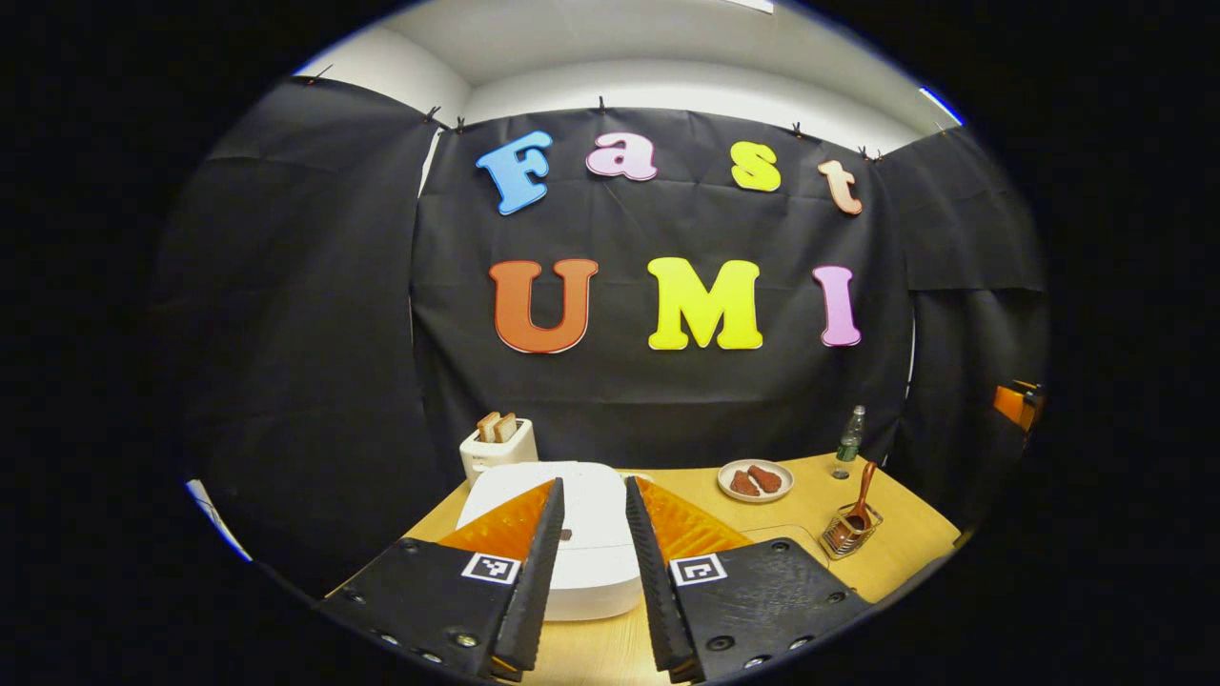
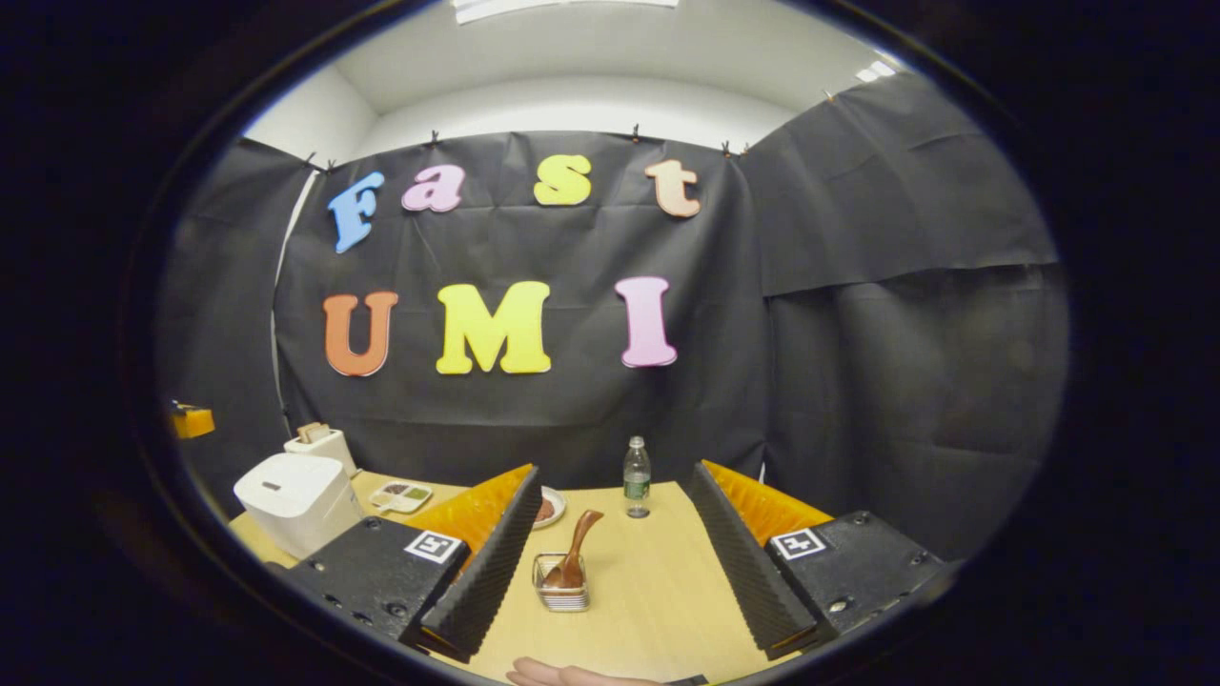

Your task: Close the left gripper, press the button to open the rice cooker; take a wooden spoon from the chopstick holder with the right hand, scoop a spoonful of rice and pour it into the rice cooker, then put the wooden spoon back into the chopstick holder.

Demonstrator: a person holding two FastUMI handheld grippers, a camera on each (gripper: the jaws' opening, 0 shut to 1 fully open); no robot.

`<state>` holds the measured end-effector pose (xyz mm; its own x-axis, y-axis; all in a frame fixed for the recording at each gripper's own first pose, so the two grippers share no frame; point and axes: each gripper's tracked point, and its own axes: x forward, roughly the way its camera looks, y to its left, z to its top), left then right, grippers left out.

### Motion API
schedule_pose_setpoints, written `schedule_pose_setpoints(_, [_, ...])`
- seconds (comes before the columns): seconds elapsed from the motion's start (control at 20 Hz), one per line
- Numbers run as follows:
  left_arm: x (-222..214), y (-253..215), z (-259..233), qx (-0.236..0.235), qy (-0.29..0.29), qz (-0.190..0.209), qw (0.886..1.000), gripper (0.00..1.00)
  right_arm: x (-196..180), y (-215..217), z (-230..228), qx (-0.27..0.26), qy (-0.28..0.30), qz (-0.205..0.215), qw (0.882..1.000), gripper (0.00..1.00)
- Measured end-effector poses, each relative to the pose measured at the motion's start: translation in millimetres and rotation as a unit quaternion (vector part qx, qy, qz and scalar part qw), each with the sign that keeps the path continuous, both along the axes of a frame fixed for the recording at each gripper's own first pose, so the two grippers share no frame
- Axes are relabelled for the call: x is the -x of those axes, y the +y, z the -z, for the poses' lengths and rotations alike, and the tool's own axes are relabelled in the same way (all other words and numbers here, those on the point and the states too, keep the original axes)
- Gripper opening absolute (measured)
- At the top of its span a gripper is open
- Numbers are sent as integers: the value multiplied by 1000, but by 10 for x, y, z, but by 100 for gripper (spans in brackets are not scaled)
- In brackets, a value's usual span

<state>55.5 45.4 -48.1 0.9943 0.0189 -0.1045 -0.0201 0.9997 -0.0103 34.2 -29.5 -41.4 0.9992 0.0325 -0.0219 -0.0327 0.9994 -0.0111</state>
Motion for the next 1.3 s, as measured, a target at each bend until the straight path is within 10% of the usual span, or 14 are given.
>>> schedule_pose_setpoints(0.15, [-113, 89, 174, -6, 17, -7, 1000, 43, -100, -64, 66, 4, 4, 3, 1000, 98])
schedule_pose_setpoints(0.3, [-321, 209, 380, -2, 44, -23, 999, 0, -226, -94, 217, 4, 15, 6, 1000, 100])
schedule_pose_setpoints(1.3, [-864, 423, 1418, -22, 170, -45, 984, 0, -561, -259, 695, 33, 37, 4, 999, 100])
